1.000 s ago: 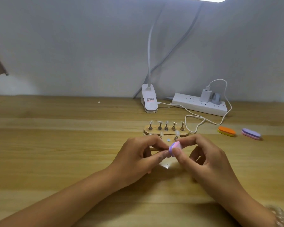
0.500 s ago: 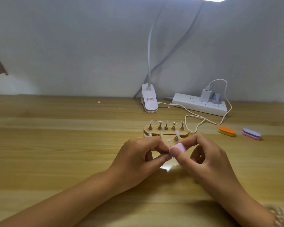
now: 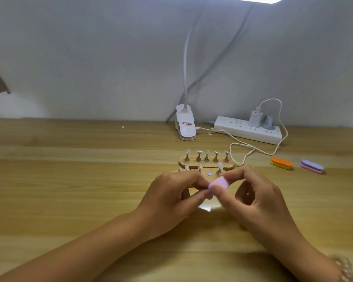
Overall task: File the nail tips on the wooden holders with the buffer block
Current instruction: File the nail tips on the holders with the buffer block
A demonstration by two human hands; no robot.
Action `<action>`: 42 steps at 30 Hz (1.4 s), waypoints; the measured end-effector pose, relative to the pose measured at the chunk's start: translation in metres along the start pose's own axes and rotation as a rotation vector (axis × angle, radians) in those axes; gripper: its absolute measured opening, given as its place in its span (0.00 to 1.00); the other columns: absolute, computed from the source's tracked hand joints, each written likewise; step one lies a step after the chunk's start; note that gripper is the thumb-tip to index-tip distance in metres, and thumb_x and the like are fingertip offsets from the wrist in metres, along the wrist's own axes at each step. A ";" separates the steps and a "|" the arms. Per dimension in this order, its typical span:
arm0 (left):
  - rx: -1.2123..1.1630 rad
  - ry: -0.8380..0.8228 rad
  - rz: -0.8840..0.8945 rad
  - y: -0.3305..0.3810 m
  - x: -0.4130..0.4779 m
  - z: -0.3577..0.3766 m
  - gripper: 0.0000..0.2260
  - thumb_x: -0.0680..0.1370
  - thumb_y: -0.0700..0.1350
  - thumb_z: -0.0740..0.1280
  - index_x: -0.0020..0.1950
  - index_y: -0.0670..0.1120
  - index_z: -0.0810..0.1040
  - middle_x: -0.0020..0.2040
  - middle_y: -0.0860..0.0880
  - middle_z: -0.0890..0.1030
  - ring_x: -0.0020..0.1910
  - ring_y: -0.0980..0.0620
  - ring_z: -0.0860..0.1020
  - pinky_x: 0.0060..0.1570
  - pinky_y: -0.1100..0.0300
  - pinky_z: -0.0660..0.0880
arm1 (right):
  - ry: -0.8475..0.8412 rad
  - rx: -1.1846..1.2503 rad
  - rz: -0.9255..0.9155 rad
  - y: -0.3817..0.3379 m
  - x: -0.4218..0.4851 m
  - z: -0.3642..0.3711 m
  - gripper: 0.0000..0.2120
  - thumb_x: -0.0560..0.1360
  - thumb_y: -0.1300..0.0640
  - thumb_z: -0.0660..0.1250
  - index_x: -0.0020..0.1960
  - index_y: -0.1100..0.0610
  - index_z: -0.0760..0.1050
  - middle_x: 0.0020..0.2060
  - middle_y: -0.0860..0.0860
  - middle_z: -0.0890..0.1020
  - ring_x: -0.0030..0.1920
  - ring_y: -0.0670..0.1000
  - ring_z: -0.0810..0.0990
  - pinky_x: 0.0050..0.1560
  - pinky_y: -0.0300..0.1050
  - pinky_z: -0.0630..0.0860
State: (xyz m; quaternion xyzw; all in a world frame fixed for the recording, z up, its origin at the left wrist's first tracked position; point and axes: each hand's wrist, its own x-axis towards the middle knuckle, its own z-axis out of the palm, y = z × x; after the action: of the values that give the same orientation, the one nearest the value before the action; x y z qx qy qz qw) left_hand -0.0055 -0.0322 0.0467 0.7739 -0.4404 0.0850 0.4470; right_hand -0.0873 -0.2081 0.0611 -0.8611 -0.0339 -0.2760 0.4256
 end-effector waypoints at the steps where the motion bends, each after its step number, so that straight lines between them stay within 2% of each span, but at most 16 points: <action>1: -0.016 -0.011 0.001 0.000 -0.001 0.000 0.03 0.78 0.44 0.70 0.49 0.47 0.82 0.42 0.60 0.83 0.23 0.59 0.75 0.29 0.66 0.67 | 0.011 0.029 0.040 0.002 0.002 -0.001 0.15 0.68 0.38 0.72 0.44 0.48 0.79 0.39 0.40 0.79 0.30 0.50 0.75 0.30 0.39 0.71; 3: -0.041 -0.040 0.006 0.001 -0.002 0.001 0.03 0.80 0.45 0.68 0.50 0.48 0.81 0.43 0.60 0.82 0.23 0.58 0.76 0.29 0.67 0.67 | 0.007 0.040 0.019 0.002 0.000 0.001 0.12 0.71 0.40 0.73 0.46 0.47 0.79 0.40 0.41 0.79 0.30 0.50 0.75 0.29 0.40 0.72; 5: -0.038 -0.061 0.003 0.002 -0.002 0.001 0.04 0.81 0.48 0.66 0.50 0.51 0.80 0.40 0.62 0.80 0.23 0.58 0.76 0.29 0.66 0.68 | -0.016 0.046 -0.036 0.000 -0.002 0.002 0.11 0.71 0.43 0.73 0.49 0.47 0.79 0.38 0.41 0.78 0.29 0.48 0.75 0.30 0.35 0.70; 7: -0.048 -0.071 -0.003 0.002 -0.001 0.001 0.04 0.82 0.49 0.64 0.50 0.53 0.79 0.41 0.63 0.80 0.23 0.57 0.76 0.30 0.65 0.69 | -0.010 0.099 0.004 0.003 -0.002 0.001 0.13 0.71 0.40 0.73 0.49 0.47 0.80 0.36 0.39 0.79 0.28 0.47 0.75 0.29 0.33 0.69; 9: -0.082 -0.069 -0.023 0.003 -0.001 0.000 0.06 0.82 0.47 0.63 0.51 0.51 0.80 0.41 0.62 0.80 0.24 0.57 0.76 0.31 0.66 0.69 | 0.004 0.117 0.035 0.003 0.001 -0.001 0.14 0.71 0.37 0.71 0.49 0.46 0.80 0.38 0.40 0.80 0.29 0.46 0.76 0.28 0.35 0.70; 12: -0.112 -0.066 -0.058 0.001 0.000 -0.002 0.07 0.82 0.45 0.63 0.51 0.49 0.80 0.35 0.57 0.77 0.24 0.56 0.76 0.30 0.65 0.69 | -0.017 0.021 -0.113 -0.001 -0.001 0.002 0.15 0.69 0.40 0.69 0.51 0.47 0.78 0.44 0.43 0.80 0.31 0.47 0.77 0.29 0.36 0.72; 14: -0.147 -0.071 -0.087 0.001 0.001 -0.002 0.07 0.82 0.44 0.63 0.50 0.47 0.81 0.37 0.55 0.78 0.24 0.55 0.76 0.29 0.65 0.70 | -0.019 0.045 -0.096 0.001 -0.002 0.002 0.16 0.68 0.39 0.69 0.51 0.46 0.78 0.46 0.43 0.80 0.32 0.48 0.78 0.29 0.36 0.72; 16: -0.201 -0.075 -0.114 0.001 0.002 -0.003 0.08 0.82 0.44 0.63 0.50 0.45 0.81 0.40 0.56 0.80 0.25 0.54 0.76 0.29 0.64 0.71 | 0.013 0.052 -0.057 0.003 0.000 0.000 0.17 0.67 0.37 0.69 0.51 0.46 0.78 0.46 0.42 0.80 0.32 0.48 0.78 0.29 0.35 0.71; 20: -0.253 -0.082 -0.126 0.002 0.002 -0.004 0.07 0.83 0.42 0.63 0.49 0.48 0.80 0.39 0.55 0.79 0.25 0.57 0.75 0.28 0.65 0.71 | -0.040 -0.046 -0.190 0.001 -0.003 0.003 0.16 0.69 0.41 0.70 0.53 0.48 0.77 0.45 0.42 0.78 0.32 0.46 0.77 0.29 0.35 0.71; 24: -0.279 -0.081 -0.150 0.002 0.002 -0.004 0.07 0.83 0.43 0.63 0.49 0.48 0.81 0.38 0.52 0.81 0.24 0.59 0.75 0.27 0.65 0.71 | 0.003 0.090 -0.033 0.004 0.001 -0.001 0.18 0.67 0.38 0.75 0.51 0.47 0.78 0.42 0.38 0.79 0.32 0.47 0.78 0.29 0.33 0.70; 27: -0.212 -0.096 -0.117 0.003 0.001 -0.004 0.08 0.83 0.41 0.63 0.51 0.50 0.80 0.35 0.51 0.79 0.23 0.55 0.76 0.29 0.64 0.71 | -0.036 -0.038 -0.152 0.000 -0.002 0.003 0.17 0.69 0.41 0.74 0.52 0.49 0.78 0.46 0.41 0.79 0.33 0.47 0.78 0.30 0.36 0.72; 32: -0.212 -0.092 -0.141 0.001 0.001 -0.002 0.07 0.82 0.40 0.62 0.53 0.44 0.80 0.33 0.57 0.78 0.23 0.56 0.76 0.29 0.65 0.70 | 0.010 -0.031 -0.097 0.003 0.000 0.002 0.17 0.70 0.41 0.74 0.53 0.50 0.77 0.47 0.42 0.78 0.35 0.48 0.78 0.30 0.37 0.73; 34: -0.212 -0.076 -0.144 0.001 0.000 -0.002 0.07 0.81 0.42 0.62 0.52 0.44 0.80 0.34 0.52 0.79 0.22 0.56 0.76 0.29 0.63 0.70 | -0.033 -0.084 -0.181 0.001 -0.003 0.005 0.16 0.70 0.43 0.73 0.53 0.49 0.77 0.47 0.42 0.77 0.35 0.47 0.78 0.29 0.37 0.73; 36: -0.215 -0.074 -0.138 0.002 0.000 -0.003 0.07 0.81 0.41 0.63 0.52 0.45 0.80 0.36 0.49 0.81 0.22 0.56 0.76 0.28 0.64 0.70 | -0.035 -0.069 -0.177 0.002 -0.004 0.005 0.16 0.70 0.42 0.73 0.53 0.49 0.77 0.47 0.41 0.78 0.35 0.47 0.78 0.29 0.38 0.73; 39: -0.223 -0.078 -0.137 0.002 0.000 -0.003 0.06 0.81 0.40 0.64 0.51 0.46 0.80 0.38 0.57 0.81 0.22 0.56 0.75 0.27 0.66 0.69 | 0.032 -0.031 -0.087 0.003 0.001 0.002 0.18 0.69 0.40 0.73 0.52 0.49 0.78 0.47 0.43 0.79 0.35 0.48 0.79 0.30 0.38 0.73; 42: -0.218 -0.070 -0.126 0.002 0.000 -0.003 0.06 0.80 0.43 0.64 0.48 0.51 0.79 0.37 0.60 0.80 0.22 0.57 0.76 0.27 0.64 0.70 | -0.029 -0.089 -0.164 0.001 -0.003 0.005 0.15 0.71 0.42 0.73 0.52 0.48 0.77 0.46 0.43 0.79 0.33 0.47 0.78 0.30 0.39 0.73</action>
State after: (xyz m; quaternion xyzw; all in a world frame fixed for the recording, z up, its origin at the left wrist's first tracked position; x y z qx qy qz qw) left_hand -0.0058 -0.0304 0.0494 0.7493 -0.4126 -0.0187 0.5176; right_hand -0.0870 -0.2047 0.0562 -0.8775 -0.0981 -0.2985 0.3624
